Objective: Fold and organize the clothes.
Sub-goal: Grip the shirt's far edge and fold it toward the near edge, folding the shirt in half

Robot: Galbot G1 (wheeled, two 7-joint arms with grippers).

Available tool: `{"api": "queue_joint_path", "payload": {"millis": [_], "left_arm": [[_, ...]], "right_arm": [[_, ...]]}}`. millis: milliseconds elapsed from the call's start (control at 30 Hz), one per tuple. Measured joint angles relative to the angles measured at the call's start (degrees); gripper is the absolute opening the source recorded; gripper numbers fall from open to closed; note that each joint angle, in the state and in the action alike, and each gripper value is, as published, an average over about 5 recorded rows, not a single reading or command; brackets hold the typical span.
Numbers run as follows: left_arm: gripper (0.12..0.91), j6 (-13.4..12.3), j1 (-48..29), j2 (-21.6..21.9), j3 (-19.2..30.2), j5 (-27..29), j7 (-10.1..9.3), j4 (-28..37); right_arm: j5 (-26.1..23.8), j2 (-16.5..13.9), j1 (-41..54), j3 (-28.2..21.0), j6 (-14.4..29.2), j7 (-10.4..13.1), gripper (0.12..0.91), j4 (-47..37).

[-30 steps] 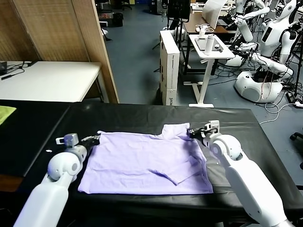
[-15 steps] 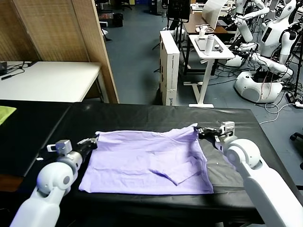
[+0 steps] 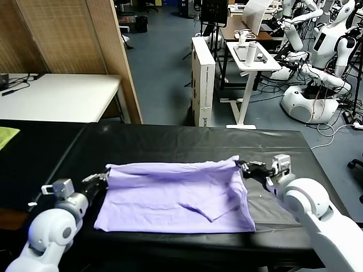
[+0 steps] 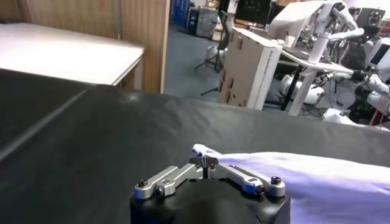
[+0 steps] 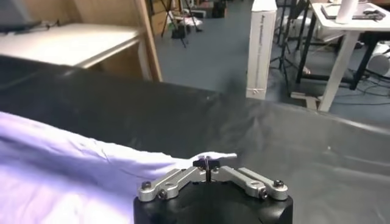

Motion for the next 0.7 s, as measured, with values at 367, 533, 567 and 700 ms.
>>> {"api": "queue_joint_path", "payload": {"millis": [367,533,567,700], "left_arm": [[0.148,-4.21,1.12,-1.04,-0.3,4.06,2.51,1.47],[0.148,-5.74,2.2,-1.59,-0.57,4.34,2.61,0.92],[0.148,-6.18,2.51,-1.76,-0.58,4.52,2.68,0.67],[0.148,-8.17,3.8,-2.48,-0.58,5.66,3.08,-0.22]], "right_arm": [[0.04,-1.58,-5.9,1.07,0.02,0.65,0.139,2.67],[-0.09,-1.99,-7.22,1.0,0.02,0.8,0.139,2.88],[-0.1,-2.09,-7.37,0.93,0.03,0.81,0.139,2.89],[-0.11,-2.43,-7.76,0.62,0.03,0.85,0.139,2.87]]}}
